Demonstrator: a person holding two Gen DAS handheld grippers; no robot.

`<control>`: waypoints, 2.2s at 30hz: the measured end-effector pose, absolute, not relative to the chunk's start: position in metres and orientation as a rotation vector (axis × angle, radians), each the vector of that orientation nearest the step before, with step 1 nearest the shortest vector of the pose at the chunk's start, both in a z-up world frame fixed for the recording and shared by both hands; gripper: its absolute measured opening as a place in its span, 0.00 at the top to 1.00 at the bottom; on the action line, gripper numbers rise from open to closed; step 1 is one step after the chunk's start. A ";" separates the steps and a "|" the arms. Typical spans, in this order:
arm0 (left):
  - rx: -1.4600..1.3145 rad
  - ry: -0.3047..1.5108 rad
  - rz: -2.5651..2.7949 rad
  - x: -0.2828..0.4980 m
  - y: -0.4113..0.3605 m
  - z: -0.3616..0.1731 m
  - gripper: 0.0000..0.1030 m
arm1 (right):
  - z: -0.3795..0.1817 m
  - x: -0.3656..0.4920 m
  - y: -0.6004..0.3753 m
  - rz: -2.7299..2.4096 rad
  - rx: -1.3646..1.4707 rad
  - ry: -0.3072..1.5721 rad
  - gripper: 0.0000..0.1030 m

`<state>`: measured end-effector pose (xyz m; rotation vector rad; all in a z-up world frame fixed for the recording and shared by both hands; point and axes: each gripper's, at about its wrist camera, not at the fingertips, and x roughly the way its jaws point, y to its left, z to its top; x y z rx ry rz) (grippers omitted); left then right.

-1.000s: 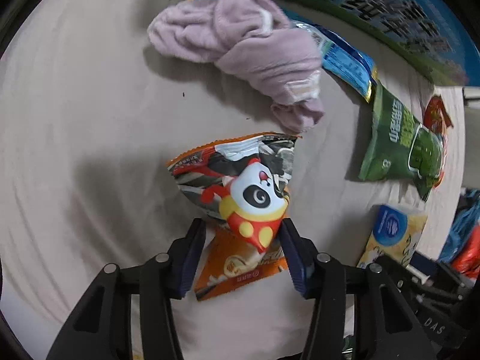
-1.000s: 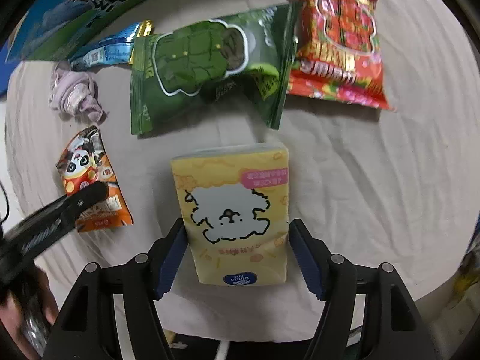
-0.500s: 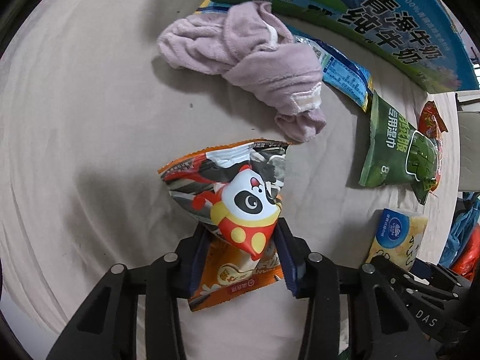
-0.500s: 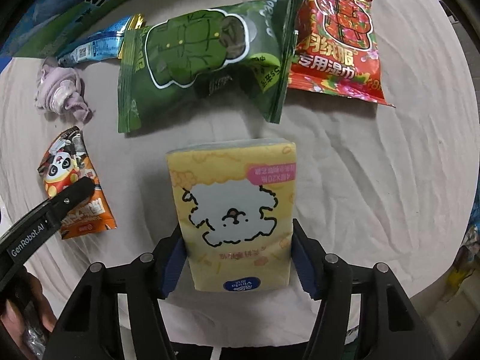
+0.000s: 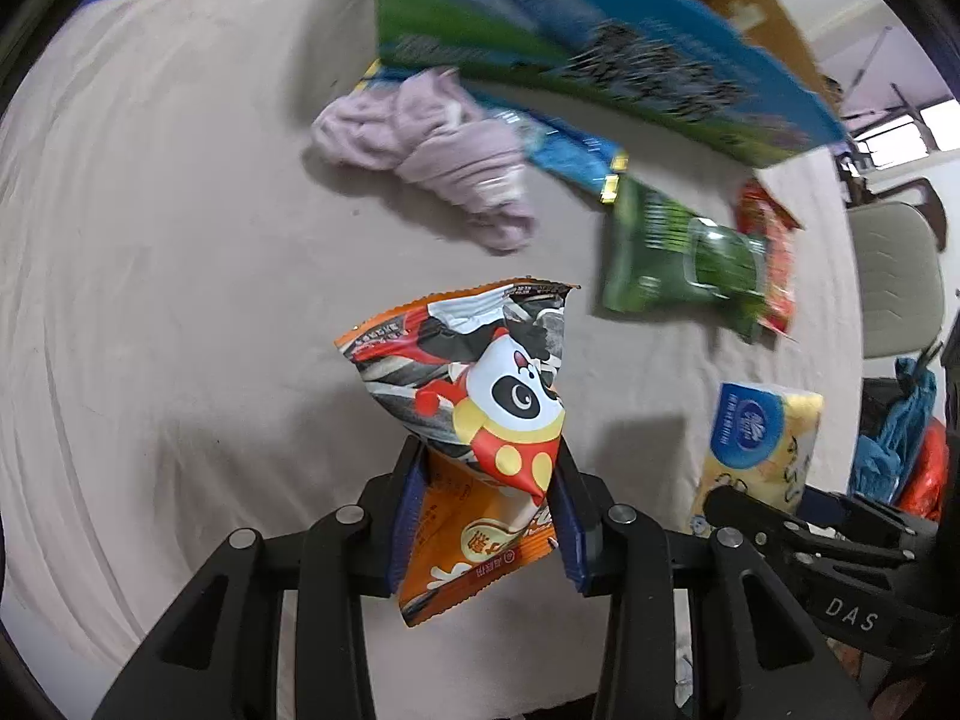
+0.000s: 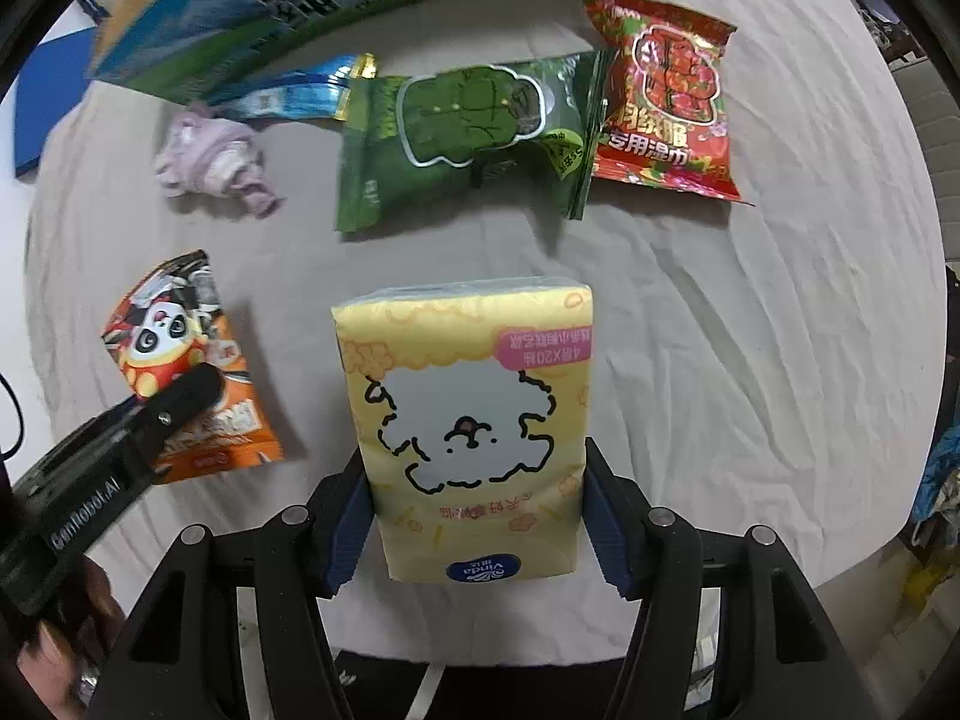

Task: Organize soft objects
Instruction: 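Carry both held packets into the cardboard box and open both tools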

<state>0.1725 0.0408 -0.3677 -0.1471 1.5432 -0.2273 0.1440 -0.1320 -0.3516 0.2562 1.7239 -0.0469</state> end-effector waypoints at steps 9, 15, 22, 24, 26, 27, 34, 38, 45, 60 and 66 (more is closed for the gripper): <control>-0.134 1.404 -0.324 0.177 0.025 -0.302 0.65 | -0.308 0.140 -0.160 -0.033 0.329 1.628 0.37; -0.153 1.277 -0.391 0.192 0.019 -0.238 0.65 | -0.259 0.150 -0.171 -0.013 0.382 1.526 0.37; -0.161 1.186 -0.404 0.249 0.004 -0.188 0.65 | -0.196 0.200 -0.182 0.037 0.348 1.403 0.37; -0.159 1.174 -0.403 0.272 -0.002 -0.178 0.65 | -0.184 0.218 -0.186 0.055 0.333 1.378 0.37; -0.159 1.161 -0.396 0.289 -0.006 -0.171 0.65 | -0.176 0.241 -0.190 0.065 0.316 1.358 0.37; -0.158 1.156 -0.400 0.306 -0.011 -0.167 0.65 | -0.173 0.257 -0.193 0.069 0.305 1.349 0.37; -0.203 1.190 -0.388 0.392 -0.029 -0.181 0.65 | -0.174 0.346 -0.211 0.070 0.225 1.343 0.37; -0.205 1.254 -0.386 0.443 -0.044 -0.216 0.65 | -0.204 0.405 -0.213 0.071 0.193 1.385 0.37; -0.245 1.394 -0.388 0.518 -0.060 -0.297 0.65 | -0.278 0.490 -0.218 0.087 0.138 1.460 0.37; -0.187 1.527 -0.399 0.554 -0.088 -0.379 0.65 | -0.367 0.558 -0.198 0.081 -0.028 1.530 0.37; -0.177 1.538 -0.374 0.555 -0.090 -0.383 0.65 | -0.386 0.568 -0.198 0.071 -0.042 1.549 0.37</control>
